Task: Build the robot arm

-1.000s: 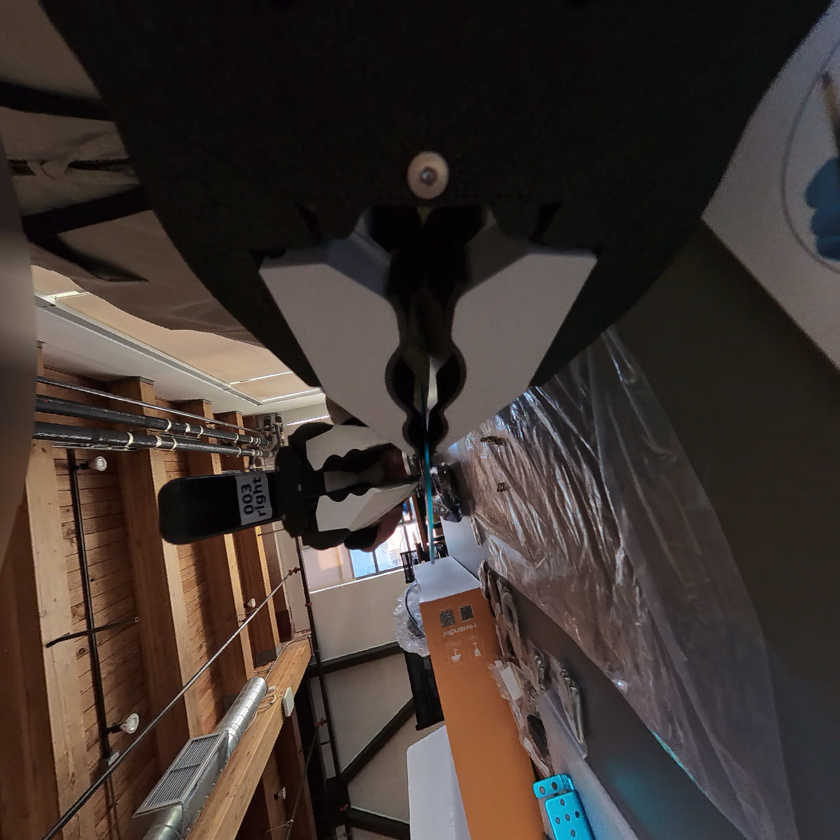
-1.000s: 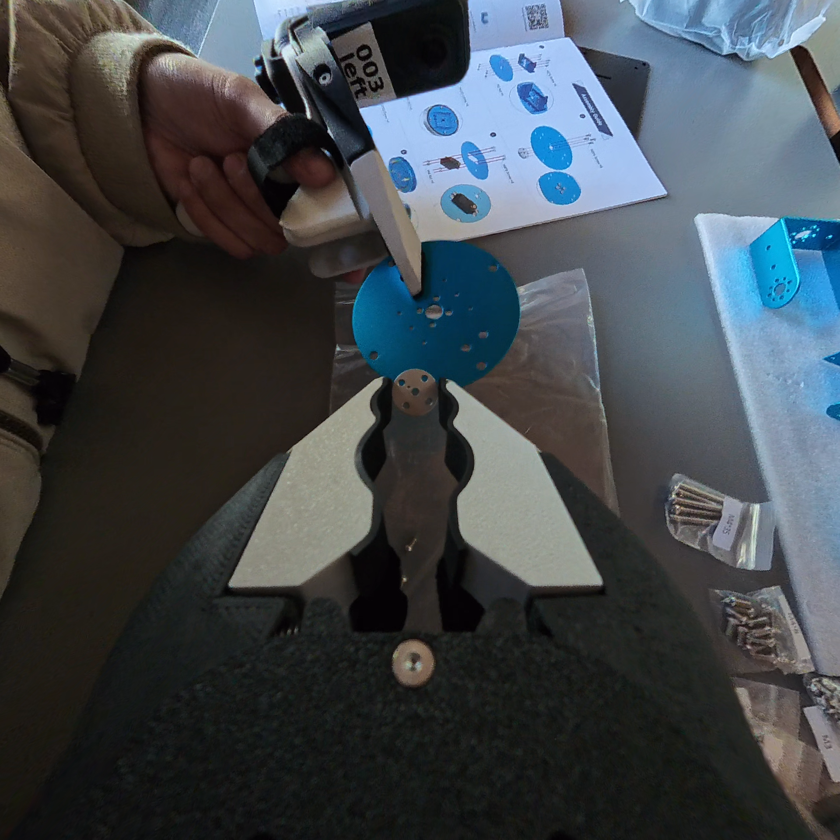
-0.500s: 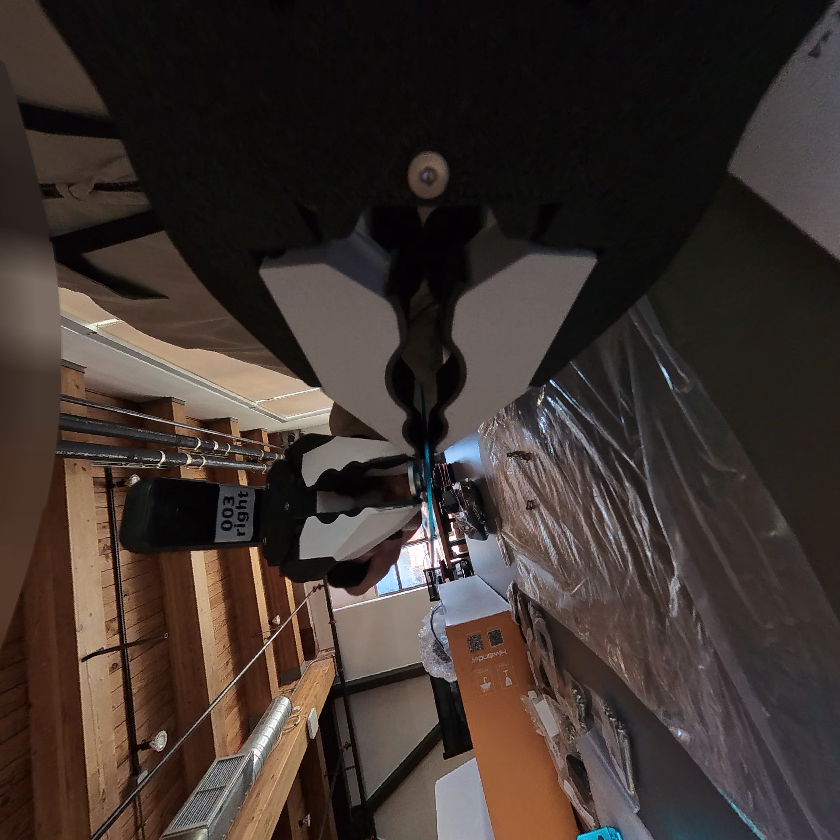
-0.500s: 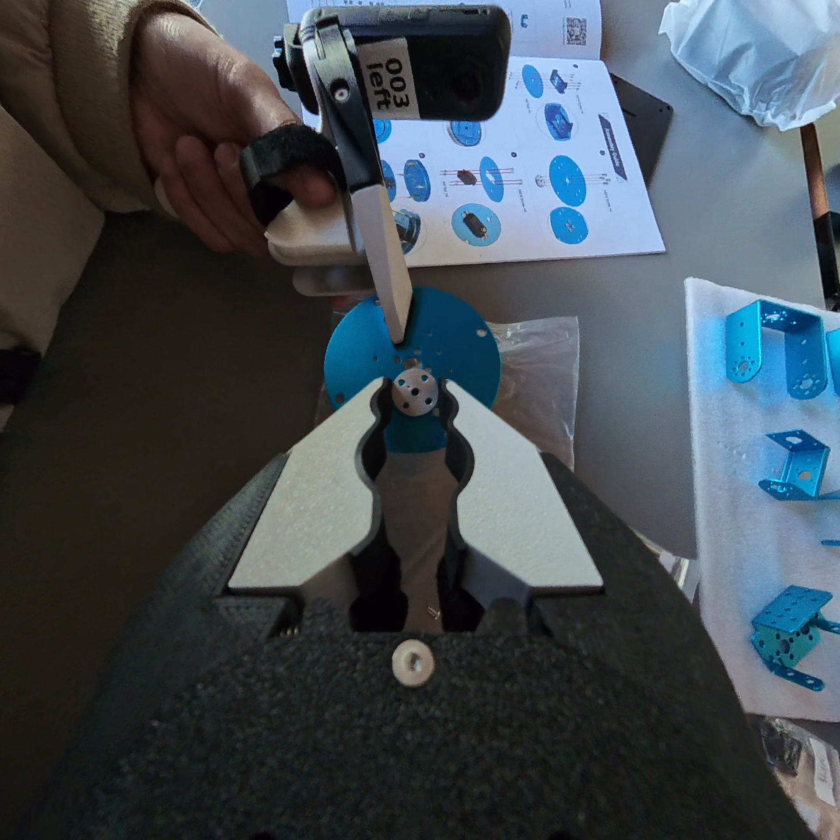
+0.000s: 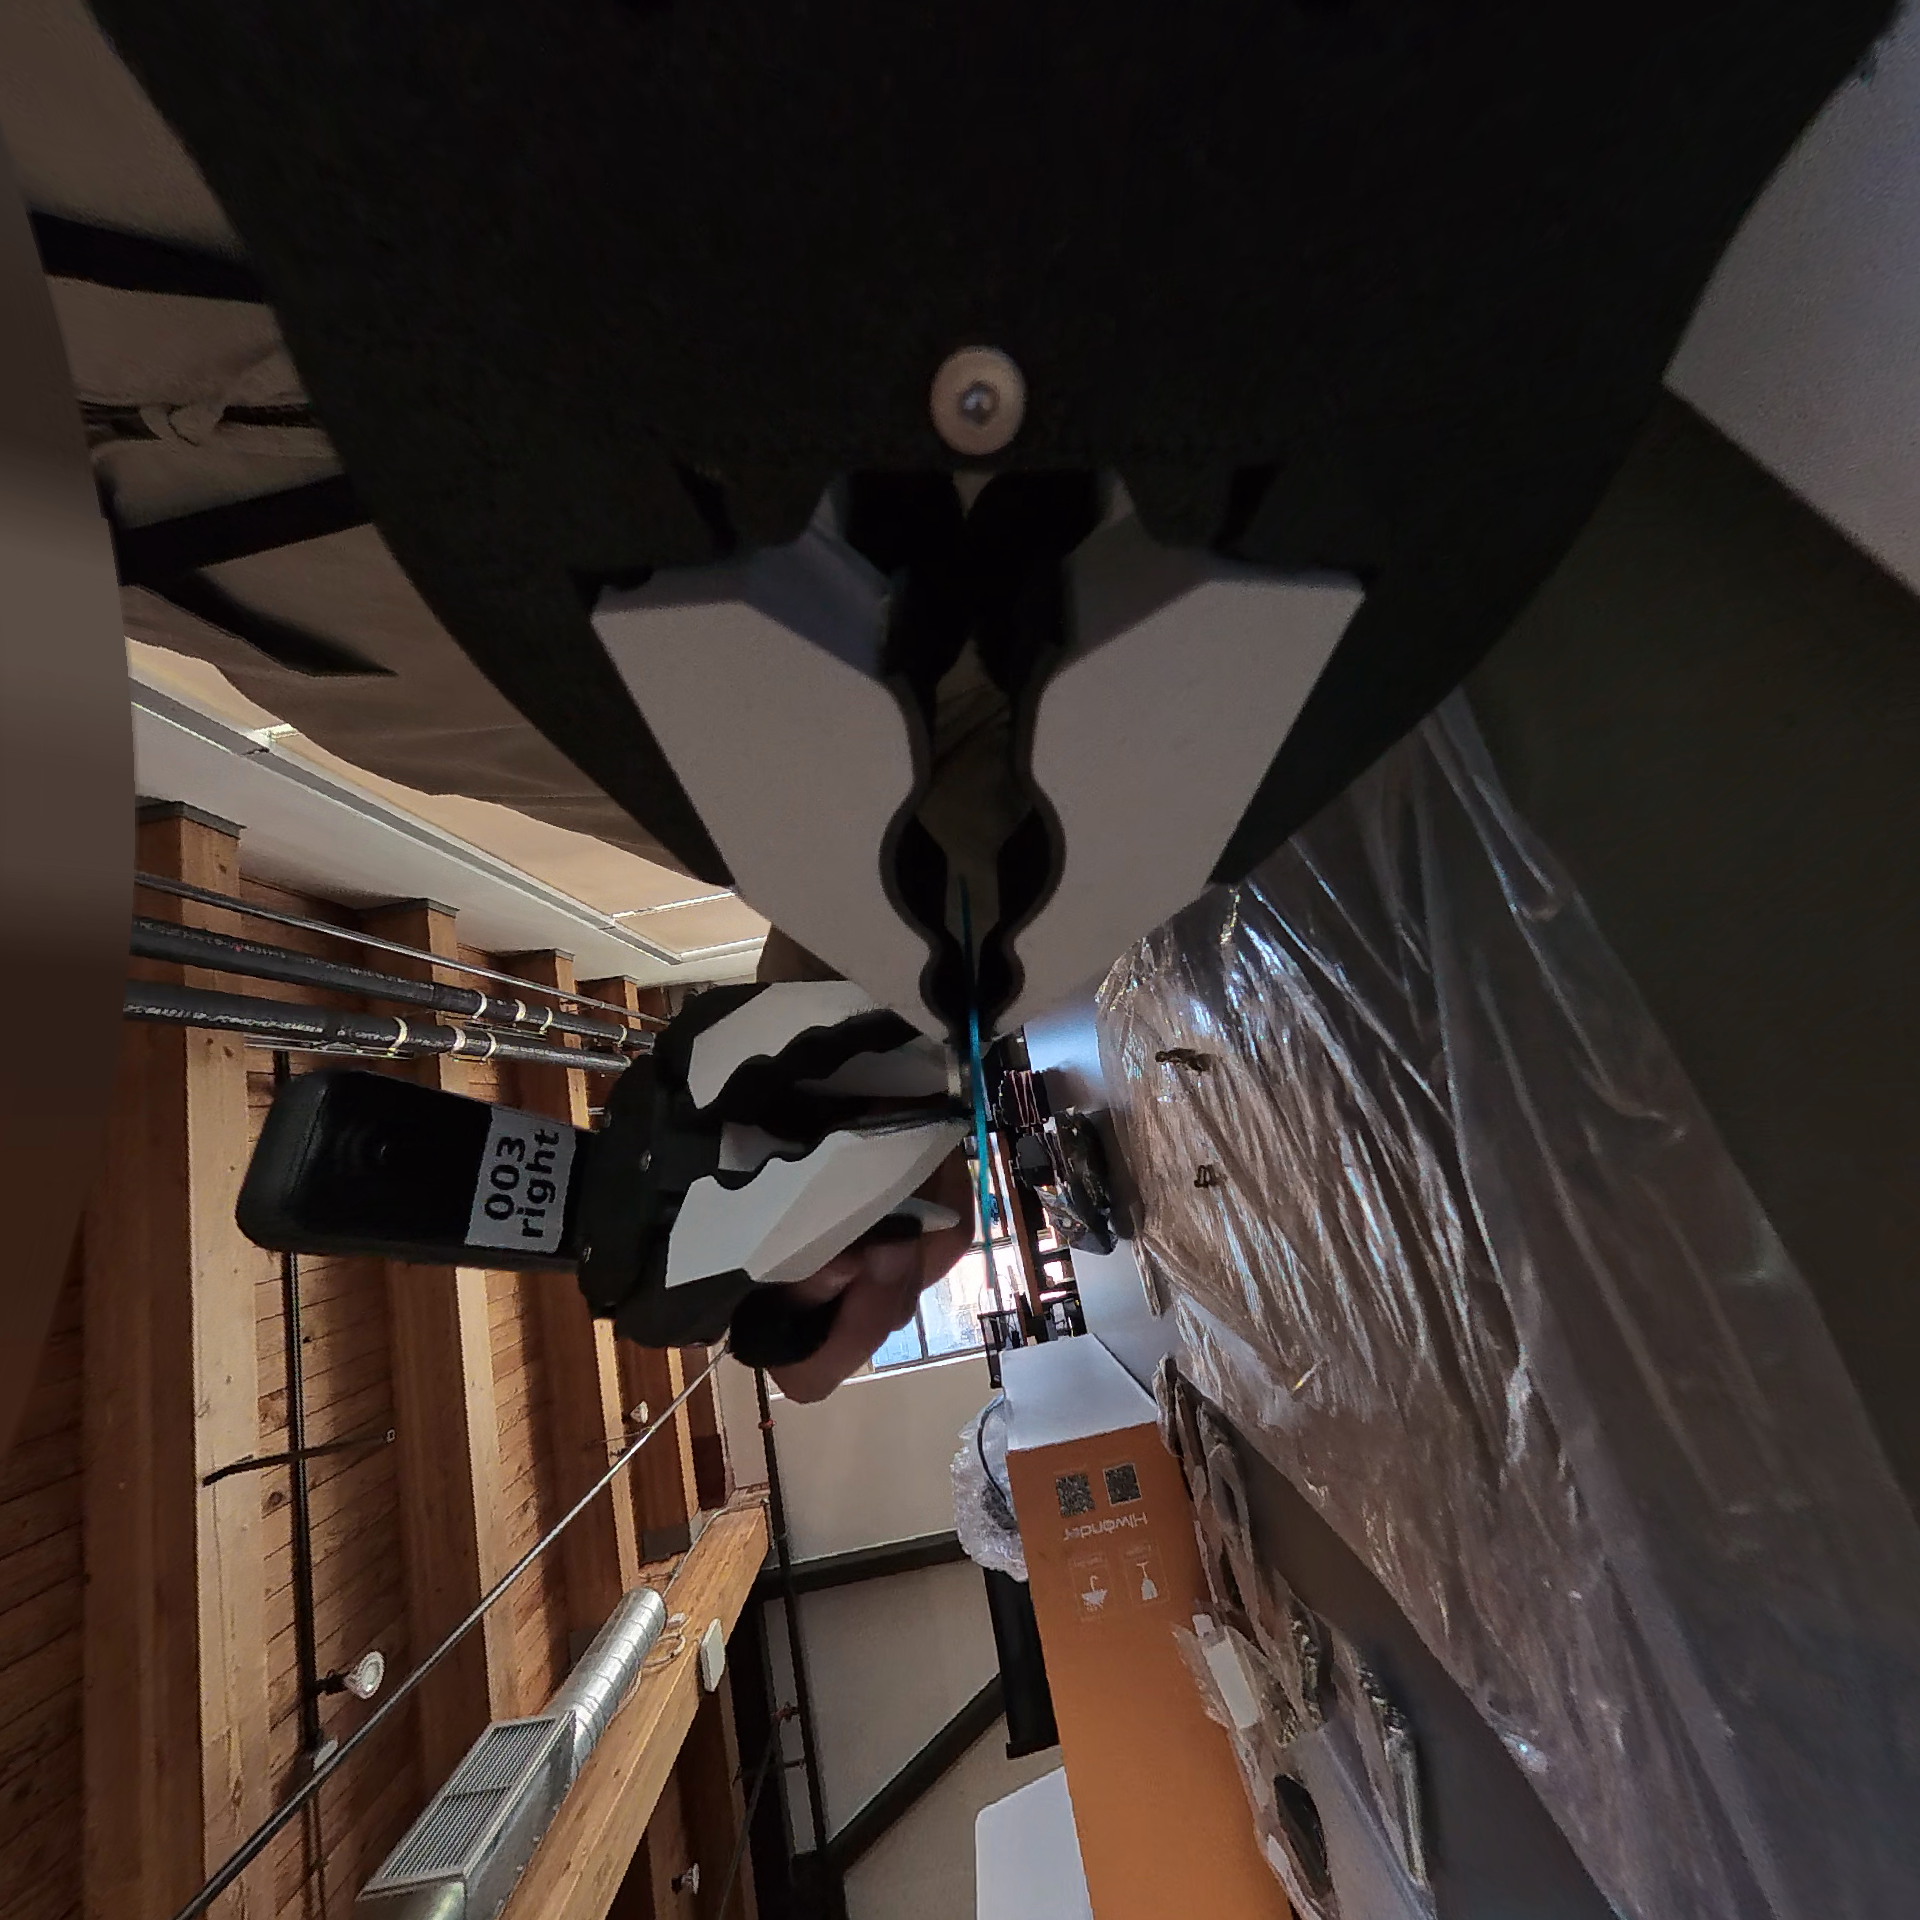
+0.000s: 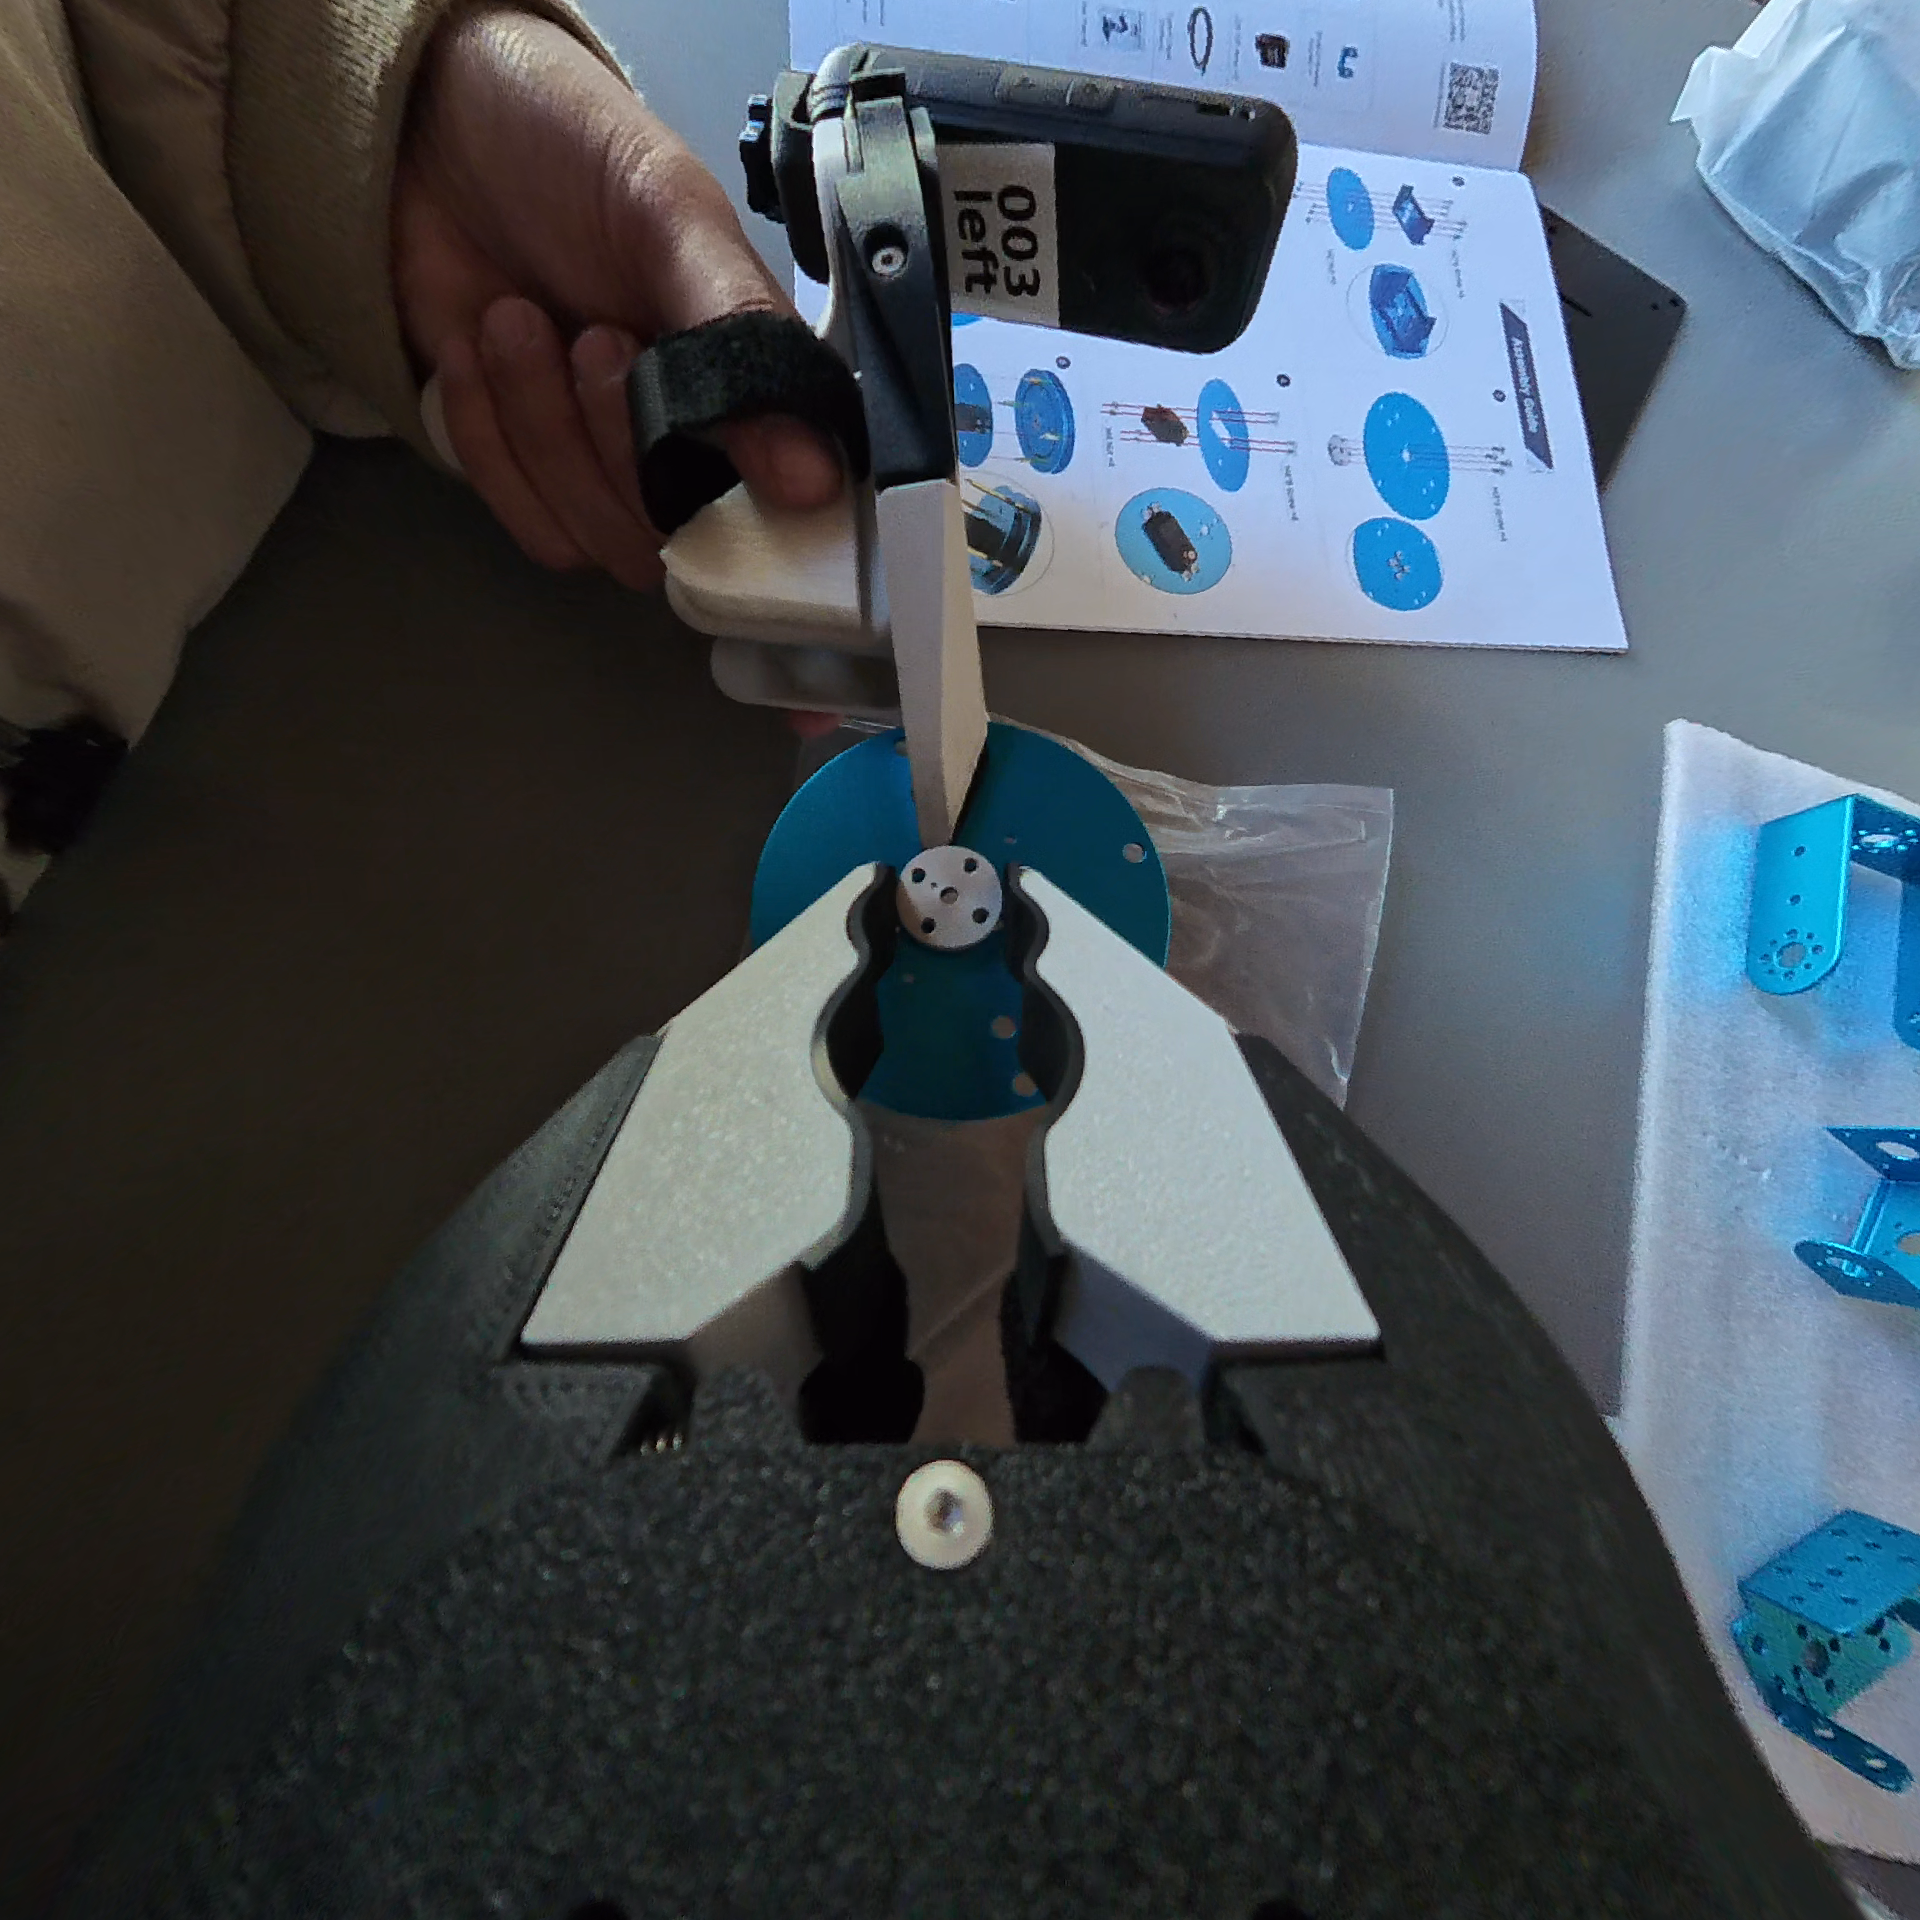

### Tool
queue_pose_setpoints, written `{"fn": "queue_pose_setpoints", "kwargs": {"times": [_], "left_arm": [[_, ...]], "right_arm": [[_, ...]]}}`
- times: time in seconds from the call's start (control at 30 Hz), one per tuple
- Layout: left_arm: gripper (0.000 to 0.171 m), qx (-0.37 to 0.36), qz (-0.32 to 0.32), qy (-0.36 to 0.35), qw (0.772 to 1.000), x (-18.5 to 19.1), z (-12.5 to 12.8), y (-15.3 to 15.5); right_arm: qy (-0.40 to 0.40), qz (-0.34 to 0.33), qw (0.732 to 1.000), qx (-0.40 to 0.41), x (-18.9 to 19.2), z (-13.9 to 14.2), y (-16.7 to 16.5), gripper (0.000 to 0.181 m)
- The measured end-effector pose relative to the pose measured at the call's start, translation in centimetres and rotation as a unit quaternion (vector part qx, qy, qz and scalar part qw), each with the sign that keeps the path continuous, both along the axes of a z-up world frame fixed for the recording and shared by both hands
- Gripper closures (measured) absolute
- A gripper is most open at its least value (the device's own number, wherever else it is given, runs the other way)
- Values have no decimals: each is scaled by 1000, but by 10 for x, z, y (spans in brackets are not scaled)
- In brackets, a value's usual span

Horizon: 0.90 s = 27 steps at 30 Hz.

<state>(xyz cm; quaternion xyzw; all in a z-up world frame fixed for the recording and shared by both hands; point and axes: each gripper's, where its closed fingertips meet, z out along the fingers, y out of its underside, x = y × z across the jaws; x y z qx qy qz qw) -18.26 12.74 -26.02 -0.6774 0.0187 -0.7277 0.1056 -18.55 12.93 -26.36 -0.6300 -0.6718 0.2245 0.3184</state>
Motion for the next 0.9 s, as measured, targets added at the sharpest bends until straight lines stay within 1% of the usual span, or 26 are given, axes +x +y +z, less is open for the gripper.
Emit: {"fn": "queue_pose_setpoints", "kwargs": {"times": [0.3, 0.5, 0.9], "left_arm": [[170, -7, -2, 0, 1000, 1, -3, 0], [170, -10, -4, 2, 1000, 2, -4, 0], [170, -18, -3, -1, 1000, 2, -5, 0]], "right_arm": [[12, 26, 1000, -7, 1, -3, 0, 162], [3, 37, 999, -3, 2, -5, -1, 162], [5, 29, 1000, 2, 3, -5, 1, 159]]}}
